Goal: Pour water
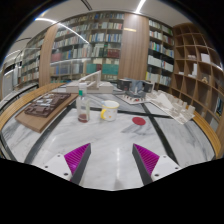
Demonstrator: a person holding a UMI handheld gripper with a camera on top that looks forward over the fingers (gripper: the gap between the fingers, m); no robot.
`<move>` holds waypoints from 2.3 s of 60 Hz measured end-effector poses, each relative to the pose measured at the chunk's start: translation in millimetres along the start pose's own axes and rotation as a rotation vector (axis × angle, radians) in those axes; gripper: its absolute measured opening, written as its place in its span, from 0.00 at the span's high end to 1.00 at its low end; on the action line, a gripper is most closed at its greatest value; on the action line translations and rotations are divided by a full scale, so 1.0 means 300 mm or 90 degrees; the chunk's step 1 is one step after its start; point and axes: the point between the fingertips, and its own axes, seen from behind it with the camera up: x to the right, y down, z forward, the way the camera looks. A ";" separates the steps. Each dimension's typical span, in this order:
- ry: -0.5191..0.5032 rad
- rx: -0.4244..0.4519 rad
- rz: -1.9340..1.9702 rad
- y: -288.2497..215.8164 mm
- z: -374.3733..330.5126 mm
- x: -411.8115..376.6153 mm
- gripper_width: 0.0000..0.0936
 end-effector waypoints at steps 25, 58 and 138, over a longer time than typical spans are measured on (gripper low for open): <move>-0.033 0.128 0.021 -0.395 0.649 -0.491 0.09; -0.055 0.179 0.057 -0.527 0.908 -0.531 0.57; -0.412 0.389 0.554 -1.309 0.470 0.119 0.57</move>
